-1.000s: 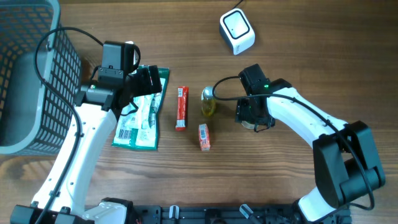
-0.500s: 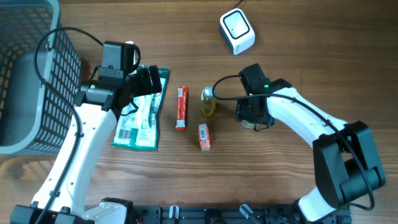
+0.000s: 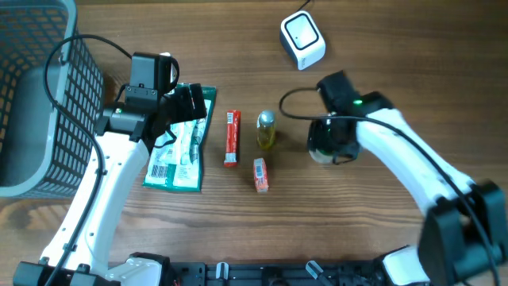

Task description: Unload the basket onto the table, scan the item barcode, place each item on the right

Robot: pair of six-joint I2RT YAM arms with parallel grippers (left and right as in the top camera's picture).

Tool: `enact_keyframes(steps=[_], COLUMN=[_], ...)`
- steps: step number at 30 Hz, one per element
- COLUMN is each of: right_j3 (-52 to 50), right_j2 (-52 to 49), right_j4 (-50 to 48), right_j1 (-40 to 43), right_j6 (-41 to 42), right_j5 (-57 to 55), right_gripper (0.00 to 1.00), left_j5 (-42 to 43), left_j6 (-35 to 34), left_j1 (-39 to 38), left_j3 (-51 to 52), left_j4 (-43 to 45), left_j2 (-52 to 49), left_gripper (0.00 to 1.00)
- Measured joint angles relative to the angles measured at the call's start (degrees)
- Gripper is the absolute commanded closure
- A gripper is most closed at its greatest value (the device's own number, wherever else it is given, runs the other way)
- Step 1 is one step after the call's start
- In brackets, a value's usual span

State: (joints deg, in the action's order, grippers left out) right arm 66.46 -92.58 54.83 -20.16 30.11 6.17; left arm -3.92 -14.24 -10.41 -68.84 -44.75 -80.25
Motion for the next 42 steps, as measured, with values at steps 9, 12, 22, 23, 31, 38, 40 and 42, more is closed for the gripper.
enact_keyframes(steps=[9,12,22,23,31,38,40,42], right_j3=[0.9,0.9,0.9,0.9,0.9,0.9,0.9,0.9], right_j2=[5.5,5.6,5.6,5.6,5.6,5.6,5.6,5.6], right_j4=[10.4,12.3,14.1,14.2,14.7,15.1,15.1,15.1], right_j1=[0.9,0.9,0.9,0.9,0.9,0.9,0.9,0.9], right_j6=[1.1,4.8,16.3,16.6,17.7,17.7,17.7,17.7], right_j5=[23.1,27.7,35.0,35.4,37.6,38.0,38.0,38.0], right_gripper=[0.84,0.84,0.81,0.81,0.81,0.81,0.81,0.81], left_j5=[0.0,0.0,0.0,0.0,0.0,0.0,0.0,0.0], left_j6=[0.0,0.0,0.0,0.0,0.0,0.0,0.0,0.0], left_j1=[0.0,0.0,0.0,0.0,0.0,0.0,0.0,0.0], left_j3=[0.0,0.0,0.0,0.0,0.0,0.0,0.0,0.0], left_j4=[0.0,0.0,0.0,0.0,0.0,0.0,0.0,0.0], left_j2=[0.0,0.0,0.0,0.0,0.0,0.0,0.0,0.0], left_gripper=[0.00,0.00,0.00,0.00,0.00,0.00,0.00,0.00])
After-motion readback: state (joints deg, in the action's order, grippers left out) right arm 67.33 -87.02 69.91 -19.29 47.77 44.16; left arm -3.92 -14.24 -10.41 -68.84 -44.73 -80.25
